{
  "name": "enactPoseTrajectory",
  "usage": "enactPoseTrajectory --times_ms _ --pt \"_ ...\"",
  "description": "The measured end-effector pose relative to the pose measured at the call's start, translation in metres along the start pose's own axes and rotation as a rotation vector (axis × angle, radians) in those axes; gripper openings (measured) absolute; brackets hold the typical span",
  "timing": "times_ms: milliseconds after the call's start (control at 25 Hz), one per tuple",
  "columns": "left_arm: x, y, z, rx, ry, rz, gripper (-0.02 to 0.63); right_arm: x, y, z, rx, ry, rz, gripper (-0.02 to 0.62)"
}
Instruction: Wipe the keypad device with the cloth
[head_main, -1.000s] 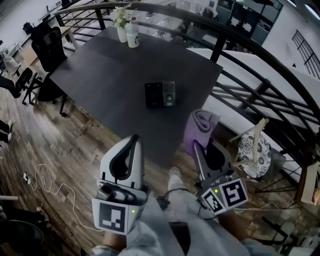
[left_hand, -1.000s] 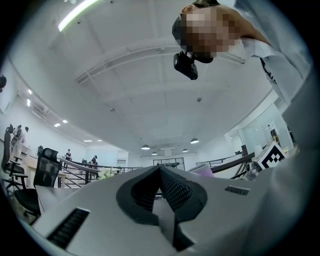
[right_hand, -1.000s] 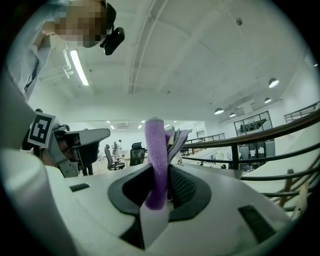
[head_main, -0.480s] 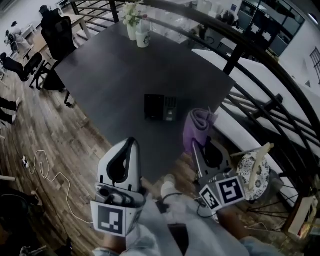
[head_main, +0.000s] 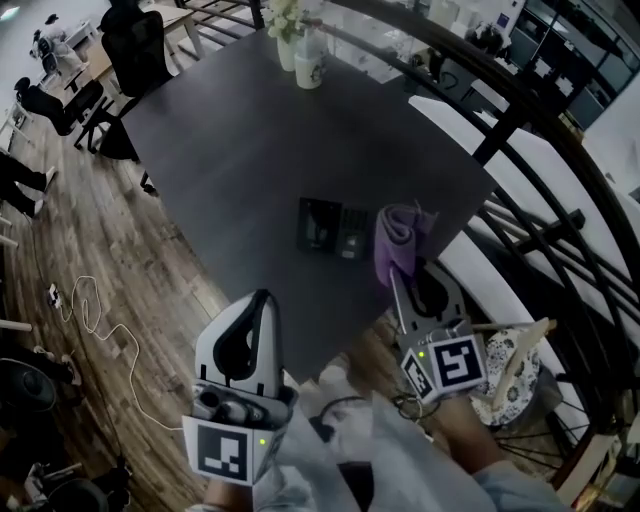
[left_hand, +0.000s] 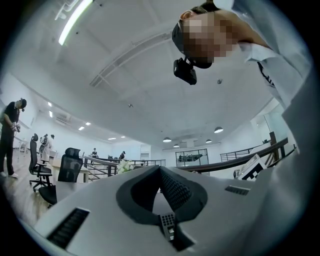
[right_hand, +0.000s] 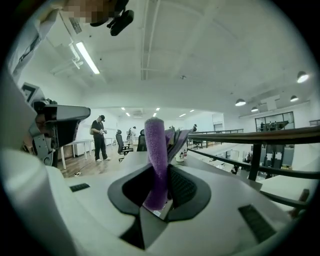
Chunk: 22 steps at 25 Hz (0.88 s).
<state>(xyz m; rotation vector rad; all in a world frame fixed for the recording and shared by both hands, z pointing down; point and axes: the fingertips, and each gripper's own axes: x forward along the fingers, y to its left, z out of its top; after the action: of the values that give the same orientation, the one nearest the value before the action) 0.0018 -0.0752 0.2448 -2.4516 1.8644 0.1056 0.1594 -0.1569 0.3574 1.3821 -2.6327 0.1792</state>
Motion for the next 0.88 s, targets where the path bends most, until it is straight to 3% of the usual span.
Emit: enactPoseTrajectory --times_ms 280,880 --pt "0.008 0.025 -0.018 0.003 0.045 0.036 0.011 0.041 -0.019 -0.033 -0.031 0.075 -0.064 0.091" --pt "0.020 0.060 -0.040 0.005 0.093 0.008 0.011 0.098 -0.035 -0.093 -0.081 0.258 -0.222 0.091"
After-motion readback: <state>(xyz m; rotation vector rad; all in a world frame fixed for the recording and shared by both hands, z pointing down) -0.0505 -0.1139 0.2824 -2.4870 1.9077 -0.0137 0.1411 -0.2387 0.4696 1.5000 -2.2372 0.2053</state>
